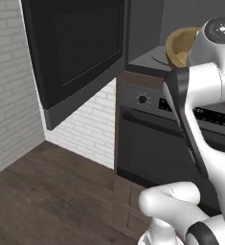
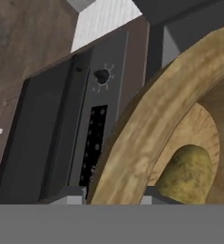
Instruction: Pick the potato from the sink and place it in the bowl. Then pick the bowl and place it in the microwave. Then close the microwave door and press the start button.
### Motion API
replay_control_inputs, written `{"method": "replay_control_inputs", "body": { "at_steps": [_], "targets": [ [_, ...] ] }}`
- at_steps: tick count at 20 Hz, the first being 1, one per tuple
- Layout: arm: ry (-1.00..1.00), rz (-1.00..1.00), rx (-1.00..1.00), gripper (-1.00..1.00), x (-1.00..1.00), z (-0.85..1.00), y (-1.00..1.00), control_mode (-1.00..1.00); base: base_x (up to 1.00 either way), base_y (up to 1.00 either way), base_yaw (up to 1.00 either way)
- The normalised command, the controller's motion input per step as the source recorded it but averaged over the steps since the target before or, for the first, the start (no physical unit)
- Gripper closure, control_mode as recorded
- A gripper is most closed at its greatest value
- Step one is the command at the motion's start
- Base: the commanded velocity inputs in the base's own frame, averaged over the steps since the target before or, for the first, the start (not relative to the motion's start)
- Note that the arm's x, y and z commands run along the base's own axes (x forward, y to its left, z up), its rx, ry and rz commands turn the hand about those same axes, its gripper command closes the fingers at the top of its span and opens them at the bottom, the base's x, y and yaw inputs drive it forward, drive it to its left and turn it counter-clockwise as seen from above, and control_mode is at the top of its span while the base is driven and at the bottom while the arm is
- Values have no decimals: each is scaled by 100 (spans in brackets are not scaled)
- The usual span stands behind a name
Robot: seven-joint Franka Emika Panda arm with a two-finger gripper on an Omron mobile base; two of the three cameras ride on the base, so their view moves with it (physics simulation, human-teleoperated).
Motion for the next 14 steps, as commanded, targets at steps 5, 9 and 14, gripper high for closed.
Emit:
{"method": "replay_control_inputs", "body": {
  "at_steps": [5, 9, 14],
  "targets": [
    [10, -10, 0, 100, 49, 34, -31, -100, 0, 0, 0],
    [11, -9, -1, 100, 60, 17, -34, -100, 0, 0, 0],
    [2, -3, 0, 100, 60, 3, -44, -100, 0, 0, 0]
  ]
}}
